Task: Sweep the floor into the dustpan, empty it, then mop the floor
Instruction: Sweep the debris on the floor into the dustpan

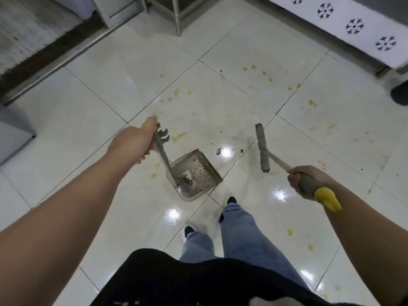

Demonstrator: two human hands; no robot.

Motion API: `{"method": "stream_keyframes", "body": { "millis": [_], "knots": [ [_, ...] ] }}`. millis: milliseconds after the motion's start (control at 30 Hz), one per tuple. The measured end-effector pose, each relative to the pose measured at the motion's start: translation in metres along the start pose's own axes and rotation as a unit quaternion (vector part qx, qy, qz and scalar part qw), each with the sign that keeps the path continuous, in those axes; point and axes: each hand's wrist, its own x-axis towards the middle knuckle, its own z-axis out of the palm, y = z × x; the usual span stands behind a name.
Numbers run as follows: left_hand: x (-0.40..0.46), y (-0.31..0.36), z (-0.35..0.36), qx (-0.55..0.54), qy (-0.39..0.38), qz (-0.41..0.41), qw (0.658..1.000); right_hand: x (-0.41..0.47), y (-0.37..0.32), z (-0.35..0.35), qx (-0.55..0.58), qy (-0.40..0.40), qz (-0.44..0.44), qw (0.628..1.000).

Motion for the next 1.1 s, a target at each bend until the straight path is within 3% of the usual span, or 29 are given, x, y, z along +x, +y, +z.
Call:
{"method": "stream_keyframes", "body": {
  "millis": [133,233,333,467,633,733,967,1100],
  "knots": [
    [0.007,0.028,0.020,0.050,-0.009,-0.015,0.999,0.015,-0.042,-0.006,-0.029,0.026,0.022,0.999],
    [0.019,0.053,0.030,0.058,-0.003,-0.032,0.998,0.035,-0.064,0.001,-0.111,0.051,0.034,0.992],
    [0.025,0.072,0.037,0.063,0.004,-0.054,0.997,0.063,-0.074,0.026,-0.303,0.059,-0.004,0.951],
    [0.027,0.085,0.044,0.076,0.024,-0.083,0.993,0.083,-0.079,0.052,-0.403,0.009,0.034,0.915],
    [0.032,0.088,0.041,0.087,0.032,-0.082,0.992,0.086,-0.072,0.068,-0.436,-0.016,0.077,0.896],
    [0.037,0.094,0.040,0.079,0.031,-0.084,0.993,0.080,-0.086,0.072,-0.475,-0.038,0.051,0.878],
    [0.046,0.093,0.011,0.042,0.020,-0.129,0.991,0.041,-0.159,0.087,-0.403,-0.036,0.034,0.914],
    [0.061,0.111,0.007,0.060,0.024,-0.198,0.978,0.032,-0.167,0.113,-0.412,-0.014,-0.040,0.910]
  ]
}}
